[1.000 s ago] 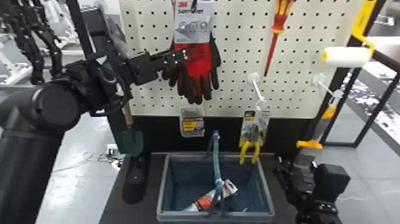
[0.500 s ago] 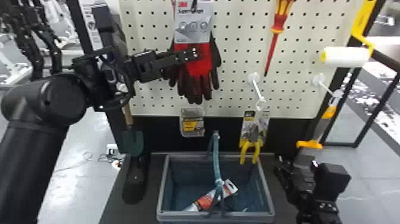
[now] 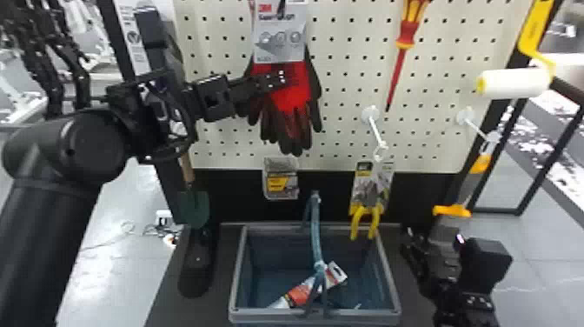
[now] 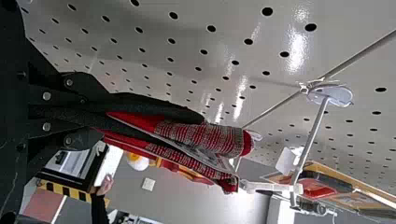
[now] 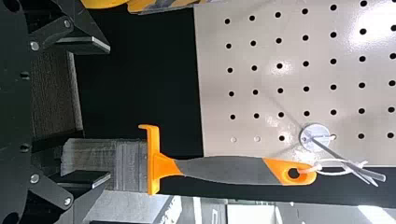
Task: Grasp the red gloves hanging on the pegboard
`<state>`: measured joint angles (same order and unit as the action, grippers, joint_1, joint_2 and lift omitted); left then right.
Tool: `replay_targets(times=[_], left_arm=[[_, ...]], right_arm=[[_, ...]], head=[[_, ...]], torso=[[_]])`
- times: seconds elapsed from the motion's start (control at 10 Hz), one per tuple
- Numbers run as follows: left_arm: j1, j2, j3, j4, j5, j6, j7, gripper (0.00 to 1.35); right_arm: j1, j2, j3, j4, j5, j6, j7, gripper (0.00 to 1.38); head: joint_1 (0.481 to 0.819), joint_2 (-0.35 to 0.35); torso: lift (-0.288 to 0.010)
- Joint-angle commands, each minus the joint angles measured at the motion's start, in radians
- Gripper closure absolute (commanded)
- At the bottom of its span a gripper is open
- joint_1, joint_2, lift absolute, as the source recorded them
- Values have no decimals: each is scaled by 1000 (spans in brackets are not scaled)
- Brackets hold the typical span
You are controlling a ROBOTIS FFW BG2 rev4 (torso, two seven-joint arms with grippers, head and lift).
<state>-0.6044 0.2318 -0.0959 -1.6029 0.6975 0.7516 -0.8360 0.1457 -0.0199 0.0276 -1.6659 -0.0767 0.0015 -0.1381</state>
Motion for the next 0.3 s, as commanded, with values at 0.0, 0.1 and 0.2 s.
replay_targets(times=[0.0, 0.1, 0.2], left_arm=[[2, -2, 1, 0, -1, -3, 0, 1219], [2, -2, 2, 0, -1, -5, 0, 1219], [3, -2, 4, 0, -1, -5, 0, 1219]], right_arm=[[0, 0, 0, 0, 0, 0, 0, 323], [0, 0, 0, 0, 0, 0, 0, 323], [0, 0, 0, 0, -1, 0, 0, 323]], head=[[549, 0], [549, 0], [549, 0]], torso=[[-100], [-100], [-100]])
